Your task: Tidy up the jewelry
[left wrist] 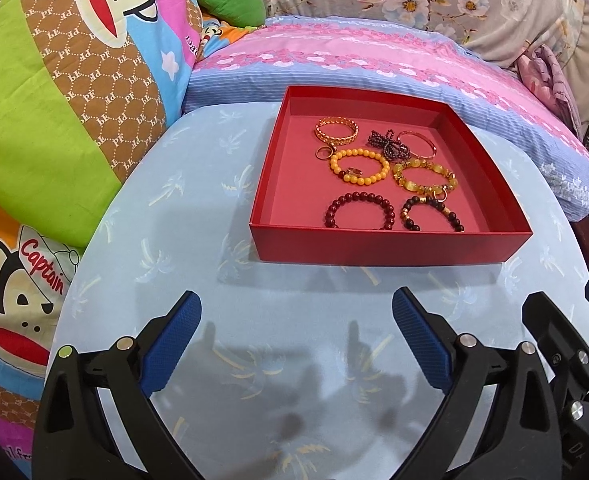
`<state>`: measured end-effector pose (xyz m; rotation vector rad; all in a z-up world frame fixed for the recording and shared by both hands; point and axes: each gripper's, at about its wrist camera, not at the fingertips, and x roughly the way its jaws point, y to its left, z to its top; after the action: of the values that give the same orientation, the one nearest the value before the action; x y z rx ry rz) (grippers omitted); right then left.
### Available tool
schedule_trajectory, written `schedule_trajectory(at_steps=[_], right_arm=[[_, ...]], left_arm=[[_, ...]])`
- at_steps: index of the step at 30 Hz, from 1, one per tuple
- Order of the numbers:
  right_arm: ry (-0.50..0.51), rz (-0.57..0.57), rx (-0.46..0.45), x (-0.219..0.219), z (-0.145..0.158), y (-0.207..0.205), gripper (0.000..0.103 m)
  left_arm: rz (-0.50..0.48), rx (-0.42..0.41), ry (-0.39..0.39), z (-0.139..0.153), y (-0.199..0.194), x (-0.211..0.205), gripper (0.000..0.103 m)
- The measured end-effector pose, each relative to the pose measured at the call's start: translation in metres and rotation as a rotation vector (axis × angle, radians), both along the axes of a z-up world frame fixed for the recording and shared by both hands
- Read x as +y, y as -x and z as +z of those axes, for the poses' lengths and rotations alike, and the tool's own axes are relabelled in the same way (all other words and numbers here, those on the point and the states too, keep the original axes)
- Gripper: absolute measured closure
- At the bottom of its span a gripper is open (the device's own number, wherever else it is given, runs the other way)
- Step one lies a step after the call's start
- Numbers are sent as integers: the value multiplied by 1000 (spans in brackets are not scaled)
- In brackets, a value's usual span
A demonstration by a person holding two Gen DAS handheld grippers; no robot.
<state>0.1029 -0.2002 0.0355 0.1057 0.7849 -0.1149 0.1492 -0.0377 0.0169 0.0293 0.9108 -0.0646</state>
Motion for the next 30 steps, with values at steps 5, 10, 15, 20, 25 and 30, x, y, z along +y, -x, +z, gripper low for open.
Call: schedule_trajectory(at_steps=[5,10,15,20,25,30], right_arm=[[4,-5,1,-1,-1,-1,6],[2,-21,5,-1,-1,-1,6],[5,-21,10,0,-3,-2,6],[4,-21,14,1,-4,-2,6],[2,-23,18,2,-6,-3,6],[0,-23,17,2,-6,-3,6]], left_arm=[[3,2,0,-1,-1,0,11],[7,-3,-8,0,-1,-1,11],[14,-2,-14,-1,-1,0,11],[19,1,-16,-2,-1,1,11],[25,4,-19,-3,-2,2,11],[27,2,-24,-2,-3,3,11]])
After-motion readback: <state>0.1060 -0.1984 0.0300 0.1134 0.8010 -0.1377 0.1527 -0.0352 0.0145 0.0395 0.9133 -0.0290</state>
